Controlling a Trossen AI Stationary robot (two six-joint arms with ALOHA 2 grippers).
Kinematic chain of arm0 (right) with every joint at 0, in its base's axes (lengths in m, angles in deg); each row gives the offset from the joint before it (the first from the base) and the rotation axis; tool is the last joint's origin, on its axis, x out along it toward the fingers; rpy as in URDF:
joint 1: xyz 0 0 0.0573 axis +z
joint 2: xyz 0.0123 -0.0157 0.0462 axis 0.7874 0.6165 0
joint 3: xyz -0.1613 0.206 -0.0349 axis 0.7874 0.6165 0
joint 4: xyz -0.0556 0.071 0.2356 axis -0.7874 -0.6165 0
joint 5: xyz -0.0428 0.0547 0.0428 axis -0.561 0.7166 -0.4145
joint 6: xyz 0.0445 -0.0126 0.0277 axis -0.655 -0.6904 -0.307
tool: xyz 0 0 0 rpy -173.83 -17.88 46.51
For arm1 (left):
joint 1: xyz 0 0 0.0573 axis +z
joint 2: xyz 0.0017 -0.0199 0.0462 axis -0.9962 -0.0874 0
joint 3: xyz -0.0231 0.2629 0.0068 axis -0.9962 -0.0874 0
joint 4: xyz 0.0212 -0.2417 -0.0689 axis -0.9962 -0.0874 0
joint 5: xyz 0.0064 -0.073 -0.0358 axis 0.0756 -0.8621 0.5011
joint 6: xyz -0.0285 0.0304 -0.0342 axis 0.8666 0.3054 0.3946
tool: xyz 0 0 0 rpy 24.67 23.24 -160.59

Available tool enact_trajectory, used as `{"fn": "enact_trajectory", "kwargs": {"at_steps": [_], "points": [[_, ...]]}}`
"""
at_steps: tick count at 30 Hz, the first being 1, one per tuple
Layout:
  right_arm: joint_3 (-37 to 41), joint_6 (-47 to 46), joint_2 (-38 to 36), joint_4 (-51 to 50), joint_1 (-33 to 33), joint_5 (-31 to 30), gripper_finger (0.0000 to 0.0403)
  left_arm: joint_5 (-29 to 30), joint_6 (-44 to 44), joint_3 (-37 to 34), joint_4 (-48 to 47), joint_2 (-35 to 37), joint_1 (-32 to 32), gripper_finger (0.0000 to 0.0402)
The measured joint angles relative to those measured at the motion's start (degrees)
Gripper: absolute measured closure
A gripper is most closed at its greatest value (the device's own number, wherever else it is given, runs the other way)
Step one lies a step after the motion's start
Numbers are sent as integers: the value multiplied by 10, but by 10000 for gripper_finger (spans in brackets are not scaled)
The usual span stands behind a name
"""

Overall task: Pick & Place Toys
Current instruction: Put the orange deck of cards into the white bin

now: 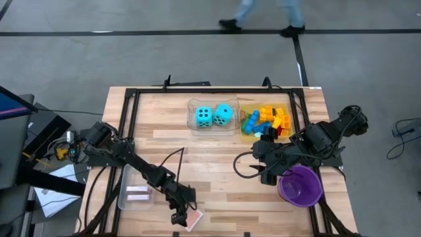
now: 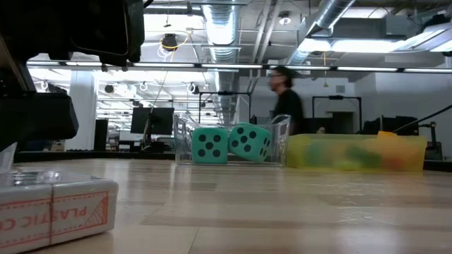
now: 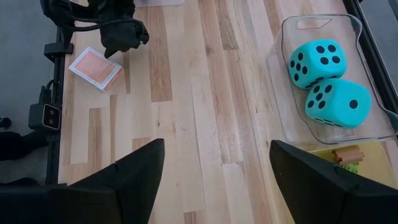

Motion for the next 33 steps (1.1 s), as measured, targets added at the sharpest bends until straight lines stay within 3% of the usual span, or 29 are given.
{"fn": "enact_trajectory", "kwargs": {"at_steps": [11,25,33], "points": [[0,2,0,0,0,0,119,54,-14,-1,-63,-1,-1,18],[0,2,0,0,0,0,119,46,-13,-3,-52,29,3,18],[0,0,0,-1,0,0,119,171,-43,0,-54,59,-51,15]]}}
